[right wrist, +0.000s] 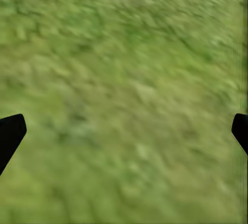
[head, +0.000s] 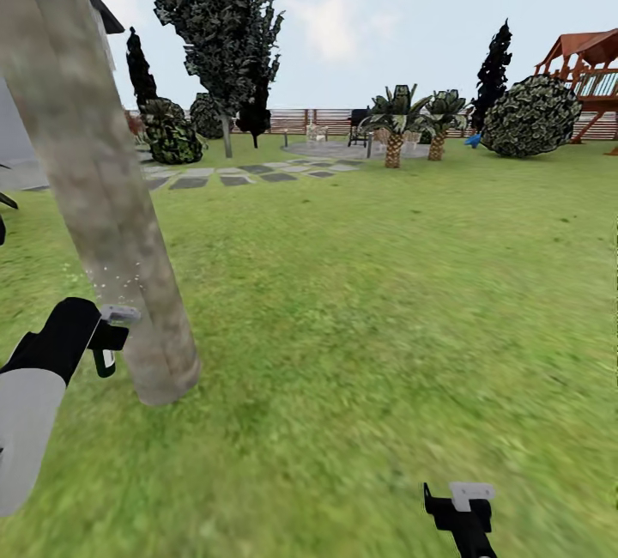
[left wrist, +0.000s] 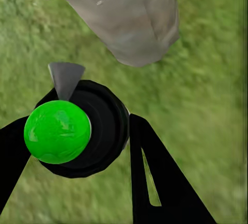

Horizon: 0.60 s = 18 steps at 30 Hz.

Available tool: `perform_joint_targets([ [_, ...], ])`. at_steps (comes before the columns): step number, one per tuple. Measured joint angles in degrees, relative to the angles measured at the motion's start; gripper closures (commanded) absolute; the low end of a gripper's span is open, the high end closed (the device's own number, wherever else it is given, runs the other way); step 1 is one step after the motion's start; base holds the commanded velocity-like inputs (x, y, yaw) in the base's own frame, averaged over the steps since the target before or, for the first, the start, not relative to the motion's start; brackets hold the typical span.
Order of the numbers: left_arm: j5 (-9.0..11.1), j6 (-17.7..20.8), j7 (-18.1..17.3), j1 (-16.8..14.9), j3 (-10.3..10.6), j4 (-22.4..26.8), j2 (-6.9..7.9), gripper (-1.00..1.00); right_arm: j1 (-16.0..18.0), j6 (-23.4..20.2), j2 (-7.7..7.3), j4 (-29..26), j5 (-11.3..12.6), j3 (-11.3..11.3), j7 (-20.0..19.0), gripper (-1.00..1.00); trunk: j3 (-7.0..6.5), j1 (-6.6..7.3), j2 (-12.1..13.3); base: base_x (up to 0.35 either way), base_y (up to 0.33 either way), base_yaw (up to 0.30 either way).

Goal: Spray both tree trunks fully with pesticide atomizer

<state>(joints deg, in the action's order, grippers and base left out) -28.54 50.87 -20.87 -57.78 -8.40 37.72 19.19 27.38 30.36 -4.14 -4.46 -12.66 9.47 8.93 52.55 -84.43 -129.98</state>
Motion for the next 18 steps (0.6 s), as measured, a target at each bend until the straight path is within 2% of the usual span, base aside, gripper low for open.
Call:
perform_joint_targets([
  [10,-0.13,-0.10,0.00,0.13,-0.17,-0.19,0.13,1.00,0.00,0.00,0.11,0.00,0.00,-0.01,0.00,-1.00,0.00,0.00,0.00,0.001,-0.276,0.013],
  [18,-0.02,-0.28,0.07,0.35,-0.22,-0.67,0.27,1.00,0.01,0.00,0.27,0.02,0.00,-0.01,0.00,-1.00,0.00,0.00,0.00,0.000,-0.276,0.248],
])
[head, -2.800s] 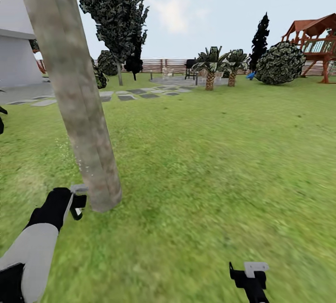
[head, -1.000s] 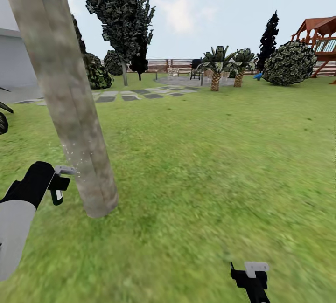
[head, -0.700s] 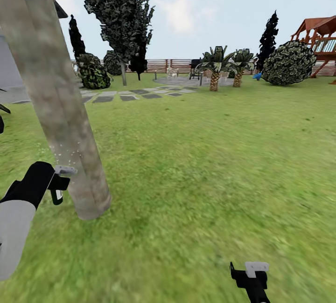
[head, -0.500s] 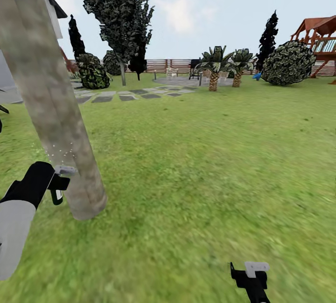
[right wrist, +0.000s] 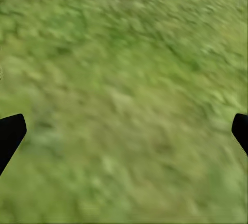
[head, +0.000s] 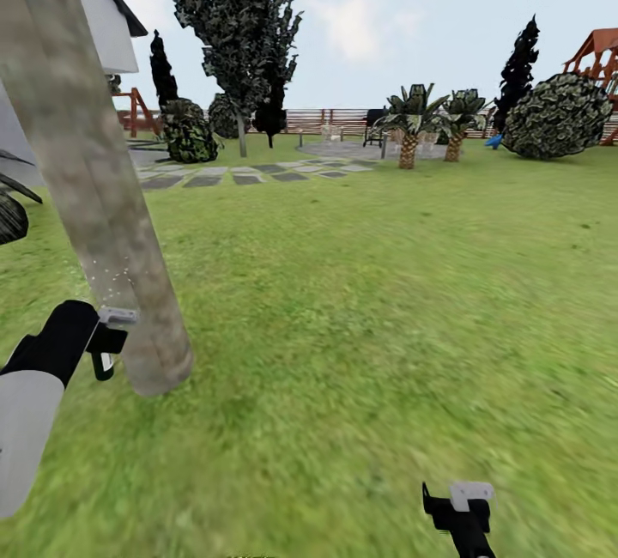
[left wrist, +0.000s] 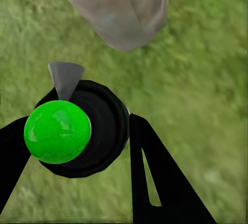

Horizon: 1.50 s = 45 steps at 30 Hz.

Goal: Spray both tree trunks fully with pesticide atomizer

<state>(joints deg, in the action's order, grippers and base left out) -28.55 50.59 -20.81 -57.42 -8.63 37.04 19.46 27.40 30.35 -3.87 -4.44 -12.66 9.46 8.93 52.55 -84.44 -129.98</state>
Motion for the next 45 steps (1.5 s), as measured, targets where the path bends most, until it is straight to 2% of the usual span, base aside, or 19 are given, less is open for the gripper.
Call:
perform_joint_targets([
  [8,0.40,0.13,0.34,-0.04,-0.35,0.20,-0.34,1.00,0.00,0.00,0.00,0.00,0.00,0.00,0.00,-1.00,0.00,0.01,0.00,0.071,-0.276,0.277],
  [11,0.03,-0.01,0.42,0.22,-0.83,-0.30,0.50,1.00,0.00,0.00,0.00,0.00,0.00,0.00,0.00,-1.00,0.00,0.02,0.00,0.164,-0.252,0.169],
  [14,0.14,0.00,0.44,1.15,-0.73,-0.27,0.46,1.00,-0.01,0.00,-0.03,-0.01,0.00,0.01,-0.01,-1.00,0.00,0.02,0.00,0.214,-0.212,0.036],
  [15,0.27,0.03,0.59,1.35,-0.67,-0.24,0.09,1.00,-0.01,0.00,-0.10,-0.02,0.00,0.02,-0.01,-1.00,0.00,0.02,0.00,0.233,-0.193,0.006],
  [18,0.53,0.08,2.35,1.47,-0.81,0.06,-2.49,1.00,-0.02,0.00,-0.17,-0.02,0.00,0.01,-0.01,-1.00,0.00,0.02,0.00,0.235,-0.189,0.002],
  [20,0.38,0.02,3.32,1.48,-1.02,-0.08,-3.33,1.00,-0.02,0.00,-0.23,-0.02,0.00,0.01,-0.01,-1.00,0.00,0.02,0.00,0.237,-0.185,0.000],
  [23,-0.09,-0.11,3.80,1.57,-1.46,-0.25,-2.36,1.00,-0.01,0.00,-0.19,-0.02,0.00,0.00,-0.01,-1.00,0.00,0.03,0.00,0.242,-0.177,0.000],
  [26,-0.25,-0.12,3.91,1.66,-3.06,-0.28,0.84,1.00,-0.01,-0.01,-0.18,-0.02,0.00,0.00,-0.01,-1.00,0.00,0.03,0.00,0.272,-0.149,0.000],
  [29,-0.18,-0.17,4.72,3.44,-3.81,-0.30,2.02,1.00,-0.02,-0.01,-0.18,-0.07,0.00,0.00,-0.02,-1.00,0.00,0.03,0.00,0.286,-0.132,0.002],
  [32,0.54,-0.17,5.63,4.27,-3.91,-0.32,1.80,1.00,-0.01,-0.01,-0.10,-0.09,0.00,0.01,-0.02,-1.00,0.00,0.03,0.00,0.292,-0.125,0.128],
  [34,1.24,-0.12,5.73,4.37,-3.99,-0.36,0.68,1.00,-0.01,-0.01,-0.07,-0.08,0.00,0.01,-0.01,-1.00,0.00,0.03,0.00,0.292,-0.120,0.247],
  [36,1.04,-0.14,5.79,4.38,-4.07,-0.33,-0.39,1.00,-0.01,-0.01,-0.01,-0.06,0.00,0.01,-0.02,-1.00,0.00,0.03,0.00,0.196,-0.039,0.271],
  [39,0.56,-0.23,5.81,4.97,-5.72,-0.33,-0.12,1.00,-0.01,-0.02,0.00,-0.05,0.00,0.02,-0.02,-1.00,0.00,0.00,0.00,0.044,-0.009,0.276],
  [41,0.13,-0.81,5.75,6.00,-8.80,-0.33,1.13,1.00,-0.01,-0.02,0.00,-0.03,0.00,0.01,-0.02,-1.00,0.00,0.00,0.00,0.006,-0.001,0.277],
  [44,0.60,-2.93,5.86,6.74,-9.46,-0.36,1.15,1.00,-0.01,-0.02,0.00,-0.02,0.01,0.02,-0.02,-1.00,0.00,0.00,0.00,0.002,0.000,0.277],
  [45,1.06,-3.44,6.33,6.93,-9.44,-0.37,0.47,1.00,-0.01,-0.02,0.00,-0.06,0.01,0.02,-0.02,-1.00,0.00,0.00,0.00,0.000,0.000,0.277],
])
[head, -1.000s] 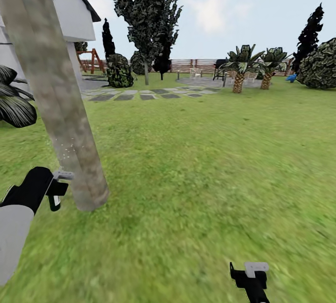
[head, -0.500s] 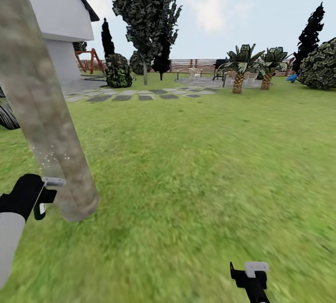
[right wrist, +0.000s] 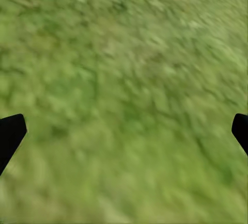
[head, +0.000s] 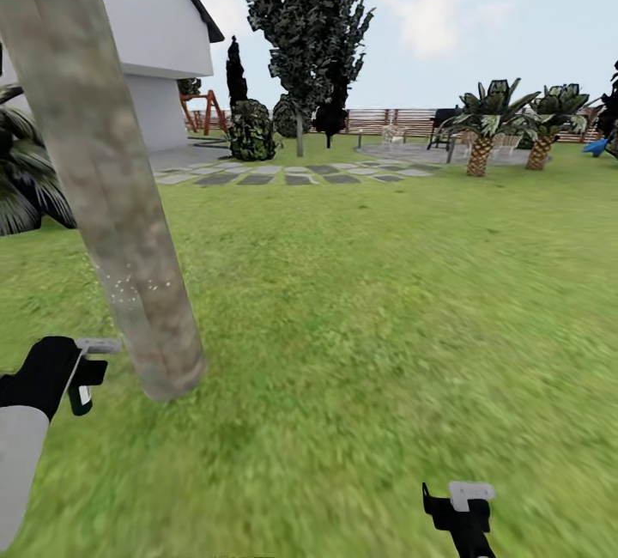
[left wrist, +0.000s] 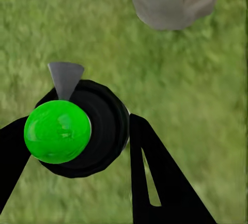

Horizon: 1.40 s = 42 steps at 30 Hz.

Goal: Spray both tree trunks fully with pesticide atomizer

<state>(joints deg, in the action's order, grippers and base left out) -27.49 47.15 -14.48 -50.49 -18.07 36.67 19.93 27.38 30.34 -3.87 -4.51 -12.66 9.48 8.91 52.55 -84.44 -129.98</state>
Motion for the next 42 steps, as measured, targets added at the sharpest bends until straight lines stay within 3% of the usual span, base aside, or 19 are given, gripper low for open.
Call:
perform_joint_targets([
  [5,0.05,-0.42,1.82,-0.14,-0.47,0.69,-2.94,1.00,0.00,0.00,0.00,0.00,0.00,-0.01,-0.01,-1.00,0.00,0.02,0.00,0.084,0.000,0.165],
  [14,0.17,-0.52,1.92,0.03,-0.28,0.00,-4.35,1.00,-0.01,0.00,-0.18,0.04,-0.01,-0.01,0.00,-1.00,0.00,0.03,0.00,0.313,-0.023,0.002],
  [18,0.05,-0.60,1.91,0.16,-0.19,-0.03,-6.80,1.00,0.00,0.02,-0.18,0.05,-0.01,-0.01,0.02,-1.00,0.00,0.01,0.00,0.099,-0.235,0.000],
  [20,-0.37,-0.63,1.93,0.18,-0.21,-0.02,-7.28,1.00,0.00,0.02,-0.18,0.05,-0.01,-0.02,0.01,-1.00,0.00,0.00,0.00,0.012,-0.146,0.000],
  [22,-0.81,-0.60,1.95,0.22,-0.76,0.04,-6.12,1.00,0.00,0.00,-0.12,0.05,-0.01,-0.03,0.00,-1.00,0.00,0.00,0.00,0.002,-0.032,0.003],
  [25,-0.60,-0.48,1.95,0.24,-1.51,0.04,-2.58,1.00,0.00,0.00,-0.03,0.02,0.00,-0.01,0.00,-1.00,0.00,0.00,0.00,0.000,-0.006,0.159],
  [26,-0.68,-0.53,1.90,0.25,-1.51,0.03,-2.17,1.00,0.00,0.00,-0.01,0.03,0.00,-0.01,0.00,-1.00,0.00,0.00,0.00,0.000,-0.001,0.255],
  [28,-0.03,-0.55,1.91,0.27,-1.42,-0.03,-2.38,1.00,0.00,0.00,0.00,0.05,0.00,-0.01,0.00,-1.00,0.00,0.00,0.00,0.020,-0.072,0.268],
  [31,0.08,-0.56,1.95,0.29,-1.30,-0.02,-4.96,1.00,0.01,0.01,0.00,0.03,0.00,-0.02,0.02,-1.00,0.00,0.01,0.00,0.098,-0.216,0.203],
  [33,-0.43,-0.63,2.00,0.27,-1.25,-0.02,-5.76,1.00,0.00,0.02,-0.01,0.00,-0.01,-0.01,0.02,-1.00,0.00,0.02,0.00,0.124,-0.241,0.057],
  [42,-0.75,-0.66,1.96,0.30,-1.53,-0.04,-5.72,1.00,0.00,0.02,-0.01,0.01,-0.01,-0.02,0.02,-1.00,0.00,0.02,0.00,0.130,-0.248,0.031],
])
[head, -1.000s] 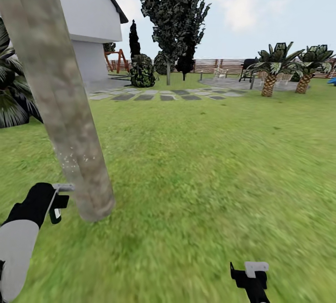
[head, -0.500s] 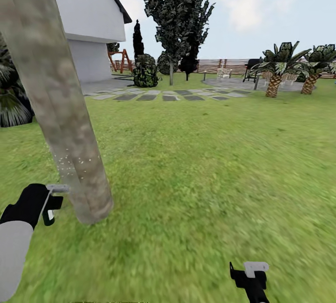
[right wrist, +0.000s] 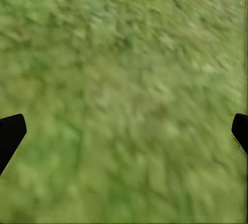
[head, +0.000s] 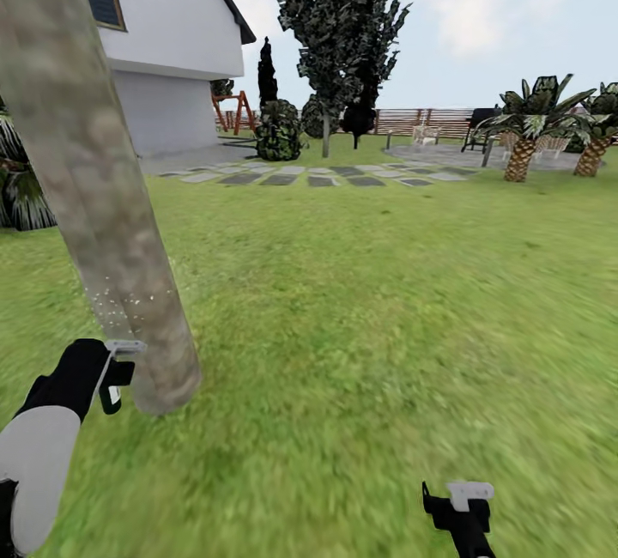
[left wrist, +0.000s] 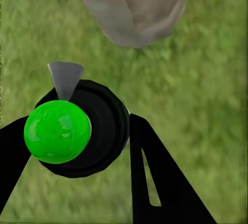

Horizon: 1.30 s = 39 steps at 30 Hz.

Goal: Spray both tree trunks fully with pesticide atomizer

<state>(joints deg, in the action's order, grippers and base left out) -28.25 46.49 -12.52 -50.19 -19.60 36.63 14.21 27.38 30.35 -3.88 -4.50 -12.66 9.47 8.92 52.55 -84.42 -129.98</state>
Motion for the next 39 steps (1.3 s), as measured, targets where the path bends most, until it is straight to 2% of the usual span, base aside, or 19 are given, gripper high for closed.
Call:
perform_joint_targets([
  [2,-0.06,0.00,-0.02,0.25,-0.11,0.03,0.57,1.00,0.01,0.00,0.00,-0.01,0.00,0.00,0.00,-1.00,0.00,0.00,0.00,0.099,-0.259,0.228],
  [4,-0.17,-0.05,-0.03,1.57,-0.14,0.10,1.81,1.00,0.01,0.00,0.02,0.01,0.00,-0.01,0.00,-1.00,0.00,0.00,0.00,0.066,-0.265,0.267],
  [6,0.04,-0.11,-0.04,2.44,-0.13,0.10,2.20,1.00,0.01,0.00,0.07,0.02,0.00,-0.01,-0.01,-1.00,0.00,-0.01,0.00,0.020,-0.272,0.275],
  [11,0.65,-0.01,0.05,3.04,-0.02,0.74,1.40,1.00,0.01,0.00,0.07,0.04,0.00,0.00,-0.01,-1.00,0.00,0.00,0.00,0.078,-0.273,0.237],
  [19,0.79,0.01,-0.02,2.96,-0.23,1.07,0.83,1.00,0.00,0.00,-0.09,0.04,0.00,0.00,0.00,-1.00,0.00,0.01,0.00,0.165,-0.254,0.018],
  [36,0.67,0.07,-0.02,2.95,-0.32,1.07,0.85,1.00,0.00,0.00,-0.09,0.02,0.00,0.00,0.00,-1.00,0.00,-0.01,0.00,0.037,-0.270,0.001],
  [39,0.67,0.11,-0.05,2.97,-0.31,1.17,0.87,1.00,0.01,0.00,-0.03,0.04,0.00,-0.01,0.00,-1.00,0.00,0.00,0.00,0.117,-0.271,0.232],
])
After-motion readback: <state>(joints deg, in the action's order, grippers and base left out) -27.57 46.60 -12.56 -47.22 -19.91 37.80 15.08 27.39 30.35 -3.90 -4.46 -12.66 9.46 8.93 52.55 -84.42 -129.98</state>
